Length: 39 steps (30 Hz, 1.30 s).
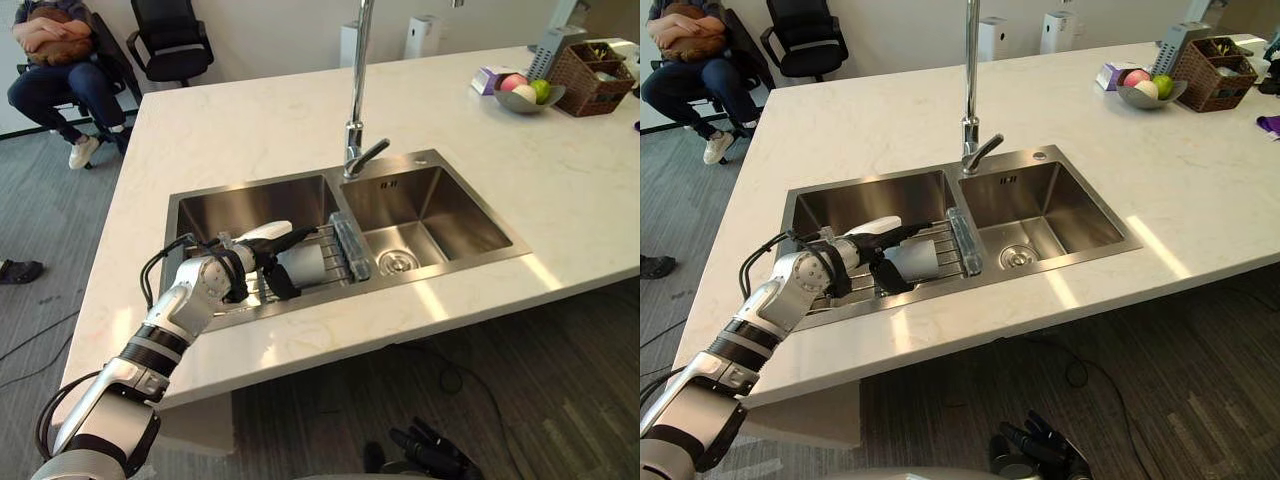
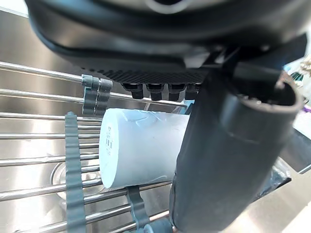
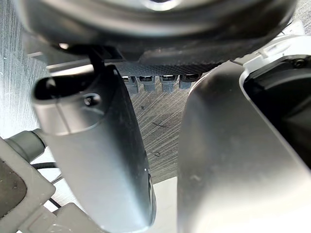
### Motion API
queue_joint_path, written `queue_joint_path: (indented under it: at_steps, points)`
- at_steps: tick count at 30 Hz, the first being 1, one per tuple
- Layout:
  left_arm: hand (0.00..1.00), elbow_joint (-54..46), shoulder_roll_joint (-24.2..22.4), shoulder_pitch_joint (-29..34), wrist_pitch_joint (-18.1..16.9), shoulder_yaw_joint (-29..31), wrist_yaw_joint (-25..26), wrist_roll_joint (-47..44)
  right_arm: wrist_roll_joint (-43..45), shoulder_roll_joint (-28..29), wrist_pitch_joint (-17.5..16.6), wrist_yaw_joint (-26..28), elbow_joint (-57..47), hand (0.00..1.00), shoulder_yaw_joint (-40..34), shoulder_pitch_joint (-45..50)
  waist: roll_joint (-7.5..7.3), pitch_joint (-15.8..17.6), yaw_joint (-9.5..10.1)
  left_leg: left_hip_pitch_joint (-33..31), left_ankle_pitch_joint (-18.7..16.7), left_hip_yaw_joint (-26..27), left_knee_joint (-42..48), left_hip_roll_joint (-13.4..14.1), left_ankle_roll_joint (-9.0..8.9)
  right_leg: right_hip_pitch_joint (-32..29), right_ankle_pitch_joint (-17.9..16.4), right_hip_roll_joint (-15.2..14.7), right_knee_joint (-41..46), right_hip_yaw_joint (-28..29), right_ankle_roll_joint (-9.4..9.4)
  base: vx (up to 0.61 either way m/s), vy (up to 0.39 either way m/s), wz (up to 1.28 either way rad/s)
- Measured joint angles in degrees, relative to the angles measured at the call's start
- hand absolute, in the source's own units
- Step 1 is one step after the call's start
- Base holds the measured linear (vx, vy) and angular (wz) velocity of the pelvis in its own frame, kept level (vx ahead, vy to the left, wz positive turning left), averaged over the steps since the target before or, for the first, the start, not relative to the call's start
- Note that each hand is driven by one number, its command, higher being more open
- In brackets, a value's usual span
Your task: Walk over to the sink, pick up the cup, carry it to the dishwasher, place the cup inside the dishwasher, then close the dishwasher door
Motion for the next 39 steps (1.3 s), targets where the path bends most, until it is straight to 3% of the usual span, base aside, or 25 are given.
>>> queue_joint_path:
  at_steps: [9, 27, 28, 39]
  points:
    - [1.00, 5.37, 0.21, -3.58, 0.26, -2.16, -4.38, 0.43, 0.00, -0.02, 0.63, 0.02, -0.52, 1.00, -0.01, -0.06, 0.37, -0.20, -1.13, 0.19, -0.08, 0.72, -0.01, 0.02, -0.08, -0.20, 0.13, 0.12, -0.01, 0.71, 0.01, -0.04, -0.017, -0.04]
    - [1.00, 13.02, -1.68, -6.94, 2.66, -2.49, -5.36, 2.73, 0.00, -0.09, 1.72, 0.18, -0.89, 1.00, -0.03, -0.05, 0.50, -0.22, -2.19, -0.06, -0.11, 1.09, 0.00, 0.03, -0.12, -0.65, 0.24, 0.19, -0.01, 1.11, 0.00, -0.04, -0.017, -0.01]
    - [0.00, 13.63, -2.18, -6.94, 2.75, -1.81, -5.34, 2.73, 0.00, -0.11, 1.73, 0.20, -0.89, 1.00, -0.03, -0.05, 0.51, -0.22, -2.20, -0.04, -0.11, 1.09, 0.00, 0.04, -0.12, -0.63, 0.24, 0.20, -0.01, 1.11, 0.00, 0.00, 0.000, 0.00]
    - [0.00, 18.49, -4.53, -6.78, 3.55, 1.60, 1.07, 4.76, -0.08, -0.23, 2.15, 0.64, -0.93, 1.00, -0.04, -0.12, 0.54, -0.20, -2.63, 0.26, -0.32, 1.61, -0.05, 0.42, -0.37, -0.61, 0.23, 0.71, -0.01, 1.59, -0.01, 0.00, 0.000, -0.02]
